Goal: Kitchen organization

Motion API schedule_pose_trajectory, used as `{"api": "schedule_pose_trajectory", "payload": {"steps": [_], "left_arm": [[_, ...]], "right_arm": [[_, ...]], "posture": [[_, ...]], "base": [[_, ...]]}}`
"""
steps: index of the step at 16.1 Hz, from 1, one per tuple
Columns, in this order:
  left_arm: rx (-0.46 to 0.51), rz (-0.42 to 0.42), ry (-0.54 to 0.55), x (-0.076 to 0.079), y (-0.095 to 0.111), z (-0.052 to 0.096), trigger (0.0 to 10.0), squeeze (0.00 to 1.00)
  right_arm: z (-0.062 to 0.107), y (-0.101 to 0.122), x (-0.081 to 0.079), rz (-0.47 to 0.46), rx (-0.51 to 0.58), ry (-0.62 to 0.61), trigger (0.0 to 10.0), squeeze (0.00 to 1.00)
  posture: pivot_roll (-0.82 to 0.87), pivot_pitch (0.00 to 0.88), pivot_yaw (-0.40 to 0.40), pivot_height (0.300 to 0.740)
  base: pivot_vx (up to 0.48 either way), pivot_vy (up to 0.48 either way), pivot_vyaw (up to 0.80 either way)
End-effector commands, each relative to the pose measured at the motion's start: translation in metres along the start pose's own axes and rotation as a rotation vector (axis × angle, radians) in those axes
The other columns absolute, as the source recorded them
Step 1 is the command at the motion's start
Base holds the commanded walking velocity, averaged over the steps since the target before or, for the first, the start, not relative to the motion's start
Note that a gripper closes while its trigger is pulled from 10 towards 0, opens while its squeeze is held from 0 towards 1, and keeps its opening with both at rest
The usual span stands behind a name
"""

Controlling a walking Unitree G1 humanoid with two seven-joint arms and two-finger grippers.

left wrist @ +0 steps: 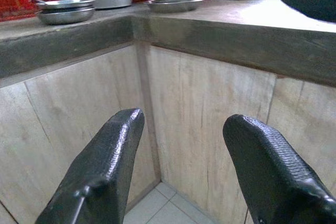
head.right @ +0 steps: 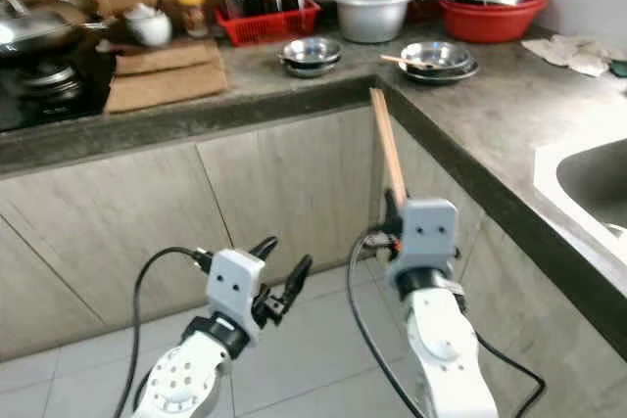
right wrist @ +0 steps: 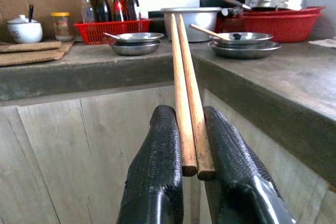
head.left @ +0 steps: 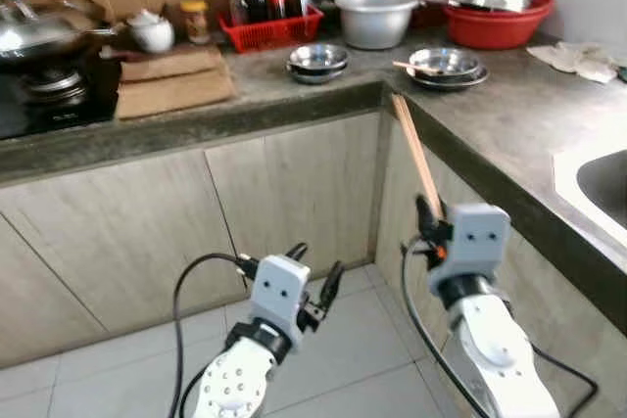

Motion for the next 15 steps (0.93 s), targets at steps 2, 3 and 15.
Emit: {"api": "schedule_pose_trajectory", "payload": {"steps": [2, 3, 15], "left_arm": [[0.004, -0.009, 0.008, -0.0048, 0.0015, 0.0022, 10.0, 0.00], [-0.004, -0.006, 0.006, -0.0047, 0.0003, 0.0017, 10.0, 0.00], [-0.013, -0.003, 0.001, -0.0056, -0.0011, 0.0007, 10.0, 0.00]], "right_arm": [[-0.0001, 0.0045, -0.0061, -0.010, 0.016, 0.011, 10.0, 0.00], [-0.0004, 0.0045, -0.0057, -0.008, 0.016, 0.008, 10.0, 0.00], [-0.0012, 0.0045, -0.0056, -0.004, 0.011, -0.012, 10.0, 0.00]], "posture": [[-0.05, 0.033, 0.032, 0.740], [-0.04, 0.035, 0.027, 0.740], [-0.04, 0.042, 0.032, 0.740]], "base": [[0.000, 0.461, 0.00], [0.000, 0.465, -0.80], [0.000, 0.350, -0.79]]}}
Point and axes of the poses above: a point about 5 cm out from each wrist's last joint towards the gripper, its own z axis pointing back from the gripper into the wrist, its own y axis along the axis of the wrist's last joint, x = y × z, the point moved 4 cm from there along -z, pointing out of the wrist towards the gripper, and after that the axes turned 6 degrees about -z, right-handed, at the moved point
